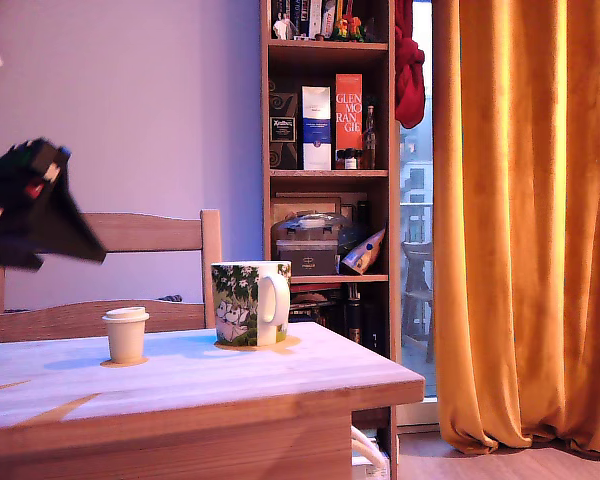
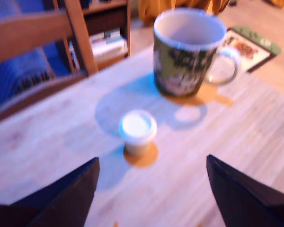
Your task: Pick up the coffee capsules on the table and drop them inside the coffee cup
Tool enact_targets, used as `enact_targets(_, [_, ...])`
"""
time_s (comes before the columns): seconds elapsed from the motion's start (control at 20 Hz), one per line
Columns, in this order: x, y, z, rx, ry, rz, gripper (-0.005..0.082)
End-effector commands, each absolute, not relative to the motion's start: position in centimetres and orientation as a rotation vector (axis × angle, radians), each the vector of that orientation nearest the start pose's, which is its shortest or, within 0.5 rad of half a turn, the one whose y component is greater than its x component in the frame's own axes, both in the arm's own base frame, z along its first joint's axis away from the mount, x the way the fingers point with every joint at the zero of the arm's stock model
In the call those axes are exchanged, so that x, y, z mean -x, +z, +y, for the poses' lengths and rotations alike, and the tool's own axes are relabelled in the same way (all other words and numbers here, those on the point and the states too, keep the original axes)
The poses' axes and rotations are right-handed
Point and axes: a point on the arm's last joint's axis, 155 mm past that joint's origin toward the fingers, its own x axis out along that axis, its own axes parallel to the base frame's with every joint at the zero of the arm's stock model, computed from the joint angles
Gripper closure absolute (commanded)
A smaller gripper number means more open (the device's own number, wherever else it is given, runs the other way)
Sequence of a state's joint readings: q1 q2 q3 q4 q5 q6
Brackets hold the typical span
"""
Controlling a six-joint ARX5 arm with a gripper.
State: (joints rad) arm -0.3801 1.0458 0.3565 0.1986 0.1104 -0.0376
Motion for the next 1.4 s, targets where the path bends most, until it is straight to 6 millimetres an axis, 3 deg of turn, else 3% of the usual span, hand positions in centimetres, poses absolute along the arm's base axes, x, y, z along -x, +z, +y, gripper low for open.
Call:
enact_targets(0.0, [-31.0,10.1,-14.7,-0.1,-0.495,0.478,0.0113])
enact_targets(0.6, [-34.5,4.9,-16.6,-0.112,-0.519,0.468,0.0113])
enact_targets(1.15, [-38.2,2.4,-17.8,-0.107,-0.514,0.447,0.0113])
enact_targets(1.35, [-38.2,1.3,-17.8,-0.093,-0.508,0.485,0.0117])
